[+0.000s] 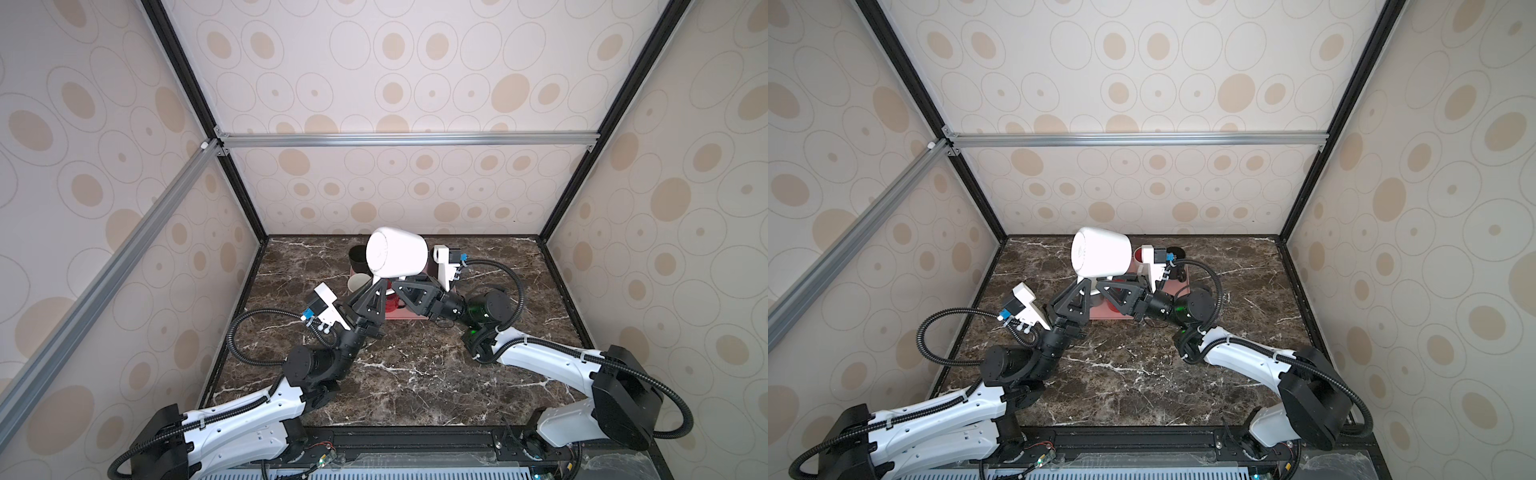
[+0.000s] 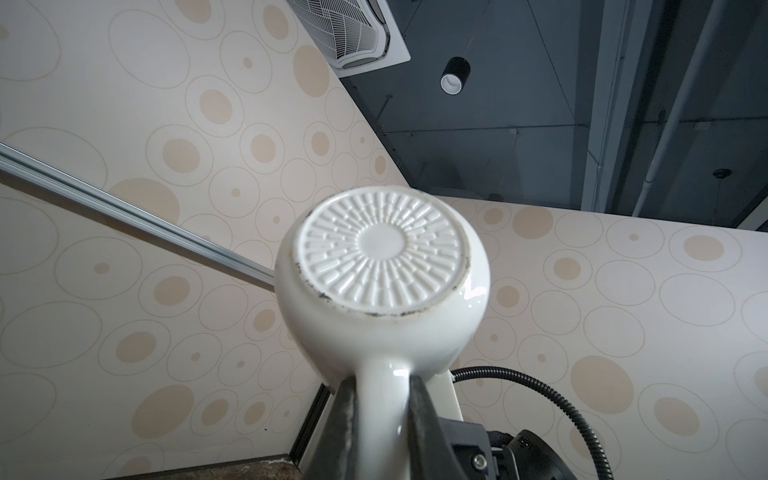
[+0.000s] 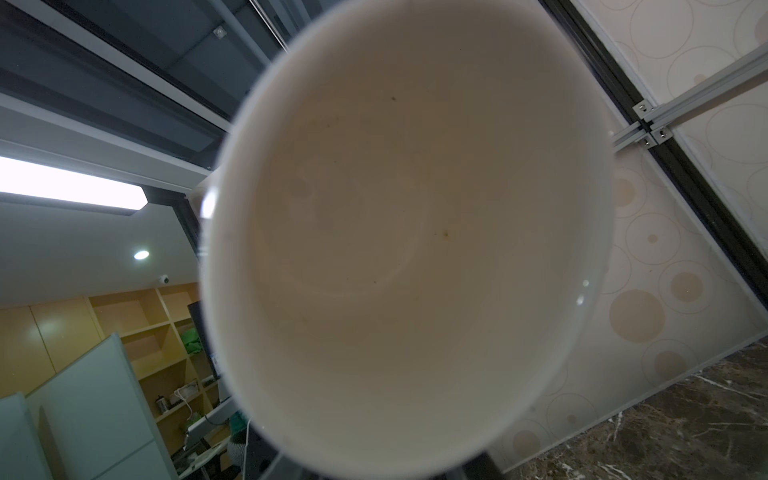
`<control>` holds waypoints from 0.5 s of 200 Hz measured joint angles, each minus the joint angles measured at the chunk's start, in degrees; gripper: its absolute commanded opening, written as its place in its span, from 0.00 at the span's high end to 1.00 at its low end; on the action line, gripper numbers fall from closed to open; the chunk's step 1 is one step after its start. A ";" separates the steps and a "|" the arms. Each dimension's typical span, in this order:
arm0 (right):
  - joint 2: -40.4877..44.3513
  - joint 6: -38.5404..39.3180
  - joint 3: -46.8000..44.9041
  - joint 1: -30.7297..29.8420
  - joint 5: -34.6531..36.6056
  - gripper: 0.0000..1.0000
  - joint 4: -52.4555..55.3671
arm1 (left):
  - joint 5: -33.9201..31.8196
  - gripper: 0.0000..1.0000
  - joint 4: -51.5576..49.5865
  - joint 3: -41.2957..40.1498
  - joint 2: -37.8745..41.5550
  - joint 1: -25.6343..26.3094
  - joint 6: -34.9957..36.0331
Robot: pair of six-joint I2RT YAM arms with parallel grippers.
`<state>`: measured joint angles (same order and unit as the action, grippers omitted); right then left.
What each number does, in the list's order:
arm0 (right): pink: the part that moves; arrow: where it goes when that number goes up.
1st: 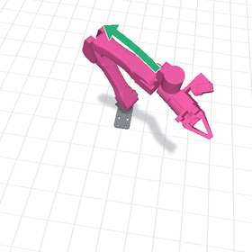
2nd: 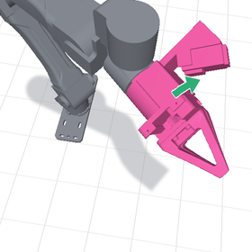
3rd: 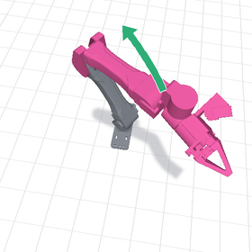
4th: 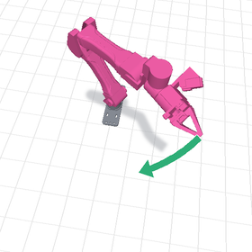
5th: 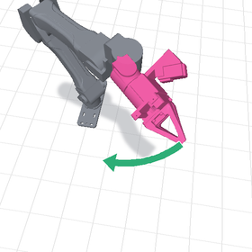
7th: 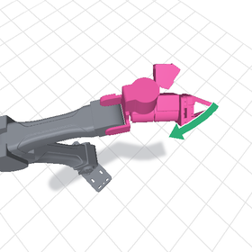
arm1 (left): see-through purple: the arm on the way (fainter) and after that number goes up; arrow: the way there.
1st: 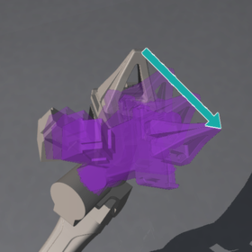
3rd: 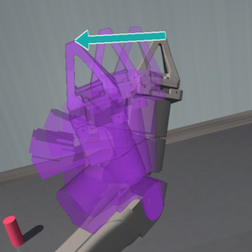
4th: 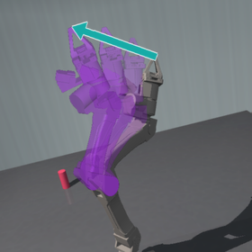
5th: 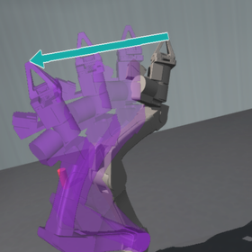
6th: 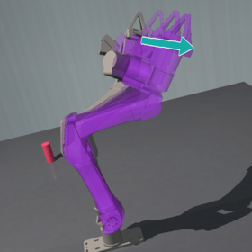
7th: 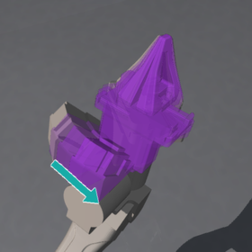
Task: Turn the mug right side up
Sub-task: Place the mug on the tray.
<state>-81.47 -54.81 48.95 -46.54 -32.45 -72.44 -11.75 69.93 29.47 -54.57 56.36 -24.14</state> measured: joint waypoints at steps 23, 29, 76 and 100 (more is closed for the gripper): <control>-0.42 -2.08 0.04 0.04 0.61 0.87 -0.07 | -0.11 1.00 0.04 -0.02 -0.39 -0.11 -0.39; -0.39 -2.03 0.13 0.02 0.81 0.92 -0.52 | 0.07 1.00 0.09 -0.07 -0.39 -0.28 -0.50; 1.38 -0.74 -0.59 -0.33 2.67 1.00 2.91 | -0.68 0.67 -1.33 -0.52 0.33 -0.37 -1.77; 5.73 4.17 -2.51 -0.33 4.81 1.00 11.04 | -2.73 0.33 -2.43 -2.21 2.62 -0.35 -2.43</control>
<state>-75.75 -50.63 46.44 -46.87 -27.64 -61.41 -14.48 67.51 27.27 -51.94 56.01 -26.57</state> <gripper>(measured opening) 0.170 0.574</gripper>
